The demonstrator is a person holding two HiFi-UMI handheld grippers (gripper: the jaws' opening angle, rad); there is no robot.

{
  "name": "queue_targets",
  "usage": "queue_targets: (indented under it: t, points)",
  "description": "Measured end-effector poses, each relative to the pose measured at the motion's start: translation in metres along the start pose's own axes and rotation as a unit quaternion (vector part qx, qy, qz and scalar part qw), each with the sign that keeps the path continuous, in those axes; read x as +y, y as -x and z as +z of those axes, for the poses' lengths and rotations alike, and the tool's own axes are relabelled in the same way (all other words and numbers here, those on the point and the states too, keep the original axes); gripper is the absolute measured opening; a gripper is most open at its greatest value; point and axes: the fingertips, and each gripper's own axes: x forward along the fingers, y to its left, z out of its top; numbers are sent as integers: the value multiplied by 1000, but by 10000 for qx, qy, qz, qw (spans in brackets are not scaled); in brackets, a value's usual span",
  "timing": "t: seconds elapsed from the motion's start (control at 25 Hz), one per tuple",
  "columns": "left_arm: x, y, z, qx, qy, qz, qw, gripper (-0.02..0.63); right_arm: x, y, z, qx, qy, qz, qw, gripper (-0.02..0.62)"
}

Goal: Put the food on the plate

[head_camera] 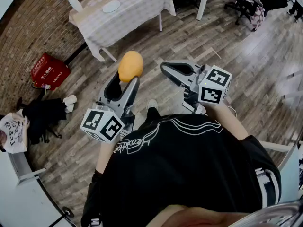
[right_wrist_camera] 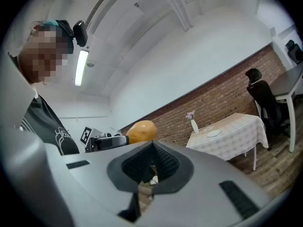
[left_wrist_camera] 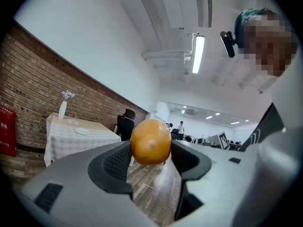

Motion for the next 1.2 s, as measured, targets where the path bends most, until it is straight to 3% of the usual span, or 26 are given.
queue_targets:
  t: [0.44, 0.8, 1.2]
  points:
    - [2, -2, 4, 105, 40, -77, 9999, 264, 3, 0, 3, 82, 30, -139, 9999, -3]
    - [8, -18, -15, 128, 41, -185, 9997, 264, -18, 4, -9, -43, -42, -288, 9996, -3]
    - [85, -83, 18, 139, 233, -262, 9993, 264, -97, -57, 19, 106, -163, -444, 9988, -3]
